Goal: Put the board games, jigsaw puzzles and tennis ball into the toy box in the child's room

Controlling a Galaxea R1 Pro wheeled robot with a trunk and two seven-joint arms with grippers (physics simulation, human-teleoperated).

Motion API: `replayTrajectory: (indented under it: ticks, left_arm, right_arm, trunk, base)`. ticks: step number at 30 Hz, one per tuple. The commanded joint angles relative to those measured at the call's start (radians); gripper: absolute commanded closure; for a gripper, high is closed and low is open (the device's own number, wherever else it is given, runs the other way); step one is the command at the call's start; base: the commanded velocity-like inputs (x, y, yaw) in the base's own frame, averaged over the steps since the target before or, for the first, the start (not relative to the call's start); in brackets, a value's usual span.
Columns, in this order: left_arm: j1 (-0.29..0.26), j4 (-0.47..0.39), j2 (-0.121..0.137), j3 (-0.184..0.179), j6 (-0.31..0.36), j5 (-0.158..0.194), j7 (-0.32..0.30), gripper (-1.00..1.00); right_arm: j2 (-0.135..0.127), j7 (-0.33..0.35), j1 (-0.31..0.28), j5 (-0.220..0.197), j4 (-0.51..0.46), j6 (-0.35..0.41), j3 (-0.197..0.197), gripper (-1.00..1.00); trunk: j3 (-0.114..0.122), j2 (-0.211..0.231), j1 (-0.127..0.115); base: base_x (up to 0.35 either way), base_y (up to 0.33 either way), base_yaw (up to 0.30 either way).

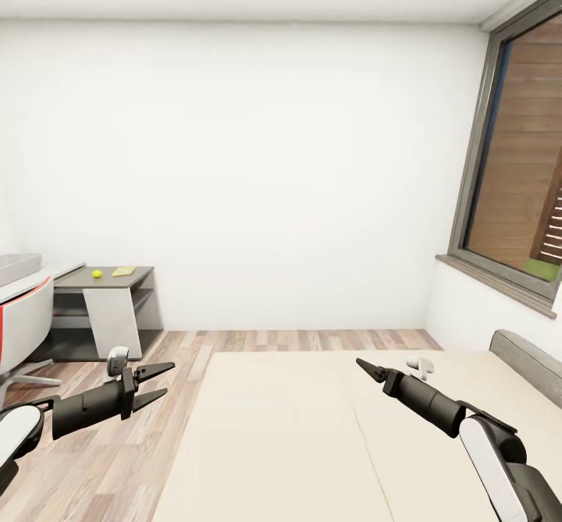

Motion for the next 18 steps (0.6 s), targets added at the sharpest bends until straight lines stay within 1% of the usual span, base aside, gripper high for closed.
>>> replayTrajectory:
  ticks: [1, 6, 14, 18]
  left_arm:
    - [-0.001, 0.001, 0.001, -0.001, 0.001, -0.006, -0.008, -1.00]
    - [-0.001, 0.001, 0.001, -0.001, 0.001, -0.006, -0.008, -1.00]
    - [-0.001, 0.001, 0.001, -0.001, 0.001, -0.006, -0.008, -1.00]
    - [-0.001, 0.001, 0.001, -0.001, 0.001, -0.006, -0.008, -1.00]
  right_arm:
    - [0.000, 0.001, 0.000, -0.005, 0.000, 0.008, -0.001, -1.00]
    - [0.000, 0.001, 0.000, -0.004, 0.000, 0.008, -0.001, -1.00]
    - [0.000, 0.001, -0.001, -0.004, 0.000, 0.008, -0.001, -1.00]
    - [0.000, 0.001, -0.001, -0.004, 0.000, 0.008, -0.001, -1.00]
  trunk:
    - [0.000, -0.001, 0.000]
    - [0.000, -0.001, 0.000]
    - [0.000, -0.001, 0.000]
    - [0.000, -0.001, 0.000]
  base:
    - [0.000, -0.056, -0.001]
    - [0.000, -0.091, 0.000]
    - [0.000, -0.156, 0.000]
    - [0.000, -0.084, 0.000]
